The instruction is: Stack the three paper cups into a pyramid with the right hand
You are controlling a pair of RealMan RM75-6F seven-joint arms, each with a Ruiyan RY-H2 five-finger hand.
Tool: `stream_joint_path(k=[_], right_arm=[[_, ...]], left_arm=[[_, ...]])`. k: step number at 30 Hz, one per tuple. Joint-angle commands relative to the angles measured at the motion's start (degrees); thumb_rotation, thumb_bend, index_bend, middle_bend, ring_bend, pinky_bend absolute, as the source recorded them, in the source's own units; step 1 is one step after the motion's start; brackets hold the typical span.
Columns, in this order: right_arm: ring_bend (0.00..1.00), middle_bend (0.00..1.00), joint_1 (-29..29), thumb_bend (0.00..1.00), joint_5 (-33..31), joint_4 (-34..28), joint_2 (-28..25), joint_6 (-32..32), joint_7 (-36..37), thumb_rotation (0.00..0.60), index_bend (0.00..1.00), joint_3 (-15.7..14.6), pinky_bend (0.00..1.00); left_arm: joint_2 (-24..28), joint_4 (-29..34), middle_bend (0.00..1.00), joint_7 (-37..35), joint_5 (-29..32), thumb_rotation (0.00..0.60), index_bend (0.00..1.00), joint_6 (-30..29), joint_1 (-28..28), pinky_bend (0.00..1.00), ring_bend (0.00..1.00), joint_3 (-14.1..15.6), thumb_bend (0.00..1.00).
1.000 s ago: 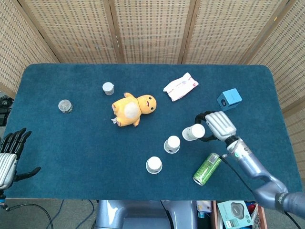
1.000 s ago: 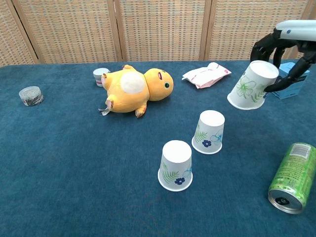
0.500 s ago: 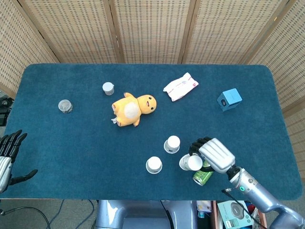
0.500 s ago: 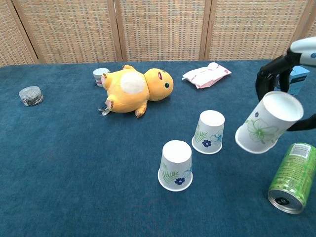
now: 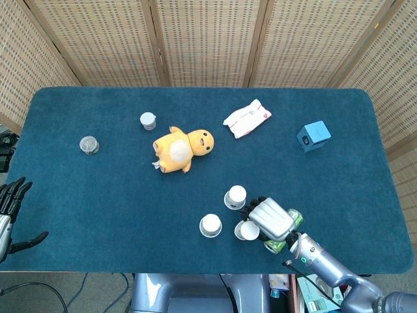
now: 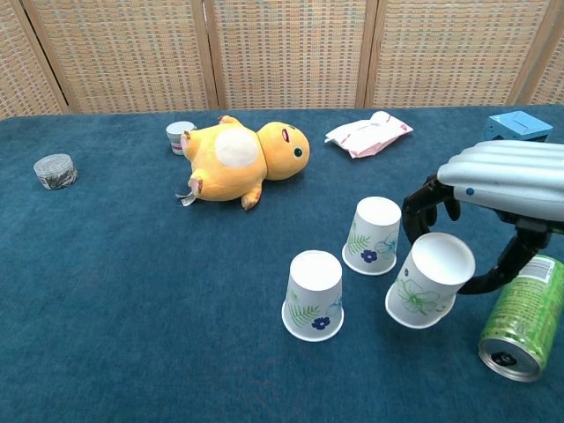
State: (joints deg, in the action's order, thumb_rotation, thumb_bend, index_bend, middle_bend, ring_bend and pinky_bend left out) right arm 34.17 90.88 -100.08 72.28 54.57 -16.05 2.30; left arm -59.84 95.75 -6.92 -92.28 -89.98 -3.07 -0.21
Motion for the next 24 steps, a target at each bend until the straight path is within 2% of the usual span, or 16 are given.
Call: stream_joint_path(k=[1,14,24], right_arm=[[0.41,0.54,0.5,0.40,-1.5,0.3,1.3,-0.9,-1.6,0.600,0.52,0.1,0.48],[0.41,0.54,2.7,0.40,-8.9,1.5,6.3,-3.6,-9.5,0.600,0.52,1.6,0.48],[0.41,0.54,3.4,0.40,-11.5,1.2,7.8,-3.3,-11.8,0.600,0.52,1.6,0.48]], left_arm=[[0.0,-0.1,0.00,-0.1,0.1,0.600,0.00,0.1,0.0,0.00,0.00,0.0,0.02],[0.0,-0.2,0.00,-0.4,0.2,0.600,0.00,0.4,-0.1,0.00,0.00,-0.1,0.02],[0.2,-0.3,0.00,-1.0,0.4,0.600,0.00,0.3,-0.1,0.00,0.00,-0.1,0.02]])
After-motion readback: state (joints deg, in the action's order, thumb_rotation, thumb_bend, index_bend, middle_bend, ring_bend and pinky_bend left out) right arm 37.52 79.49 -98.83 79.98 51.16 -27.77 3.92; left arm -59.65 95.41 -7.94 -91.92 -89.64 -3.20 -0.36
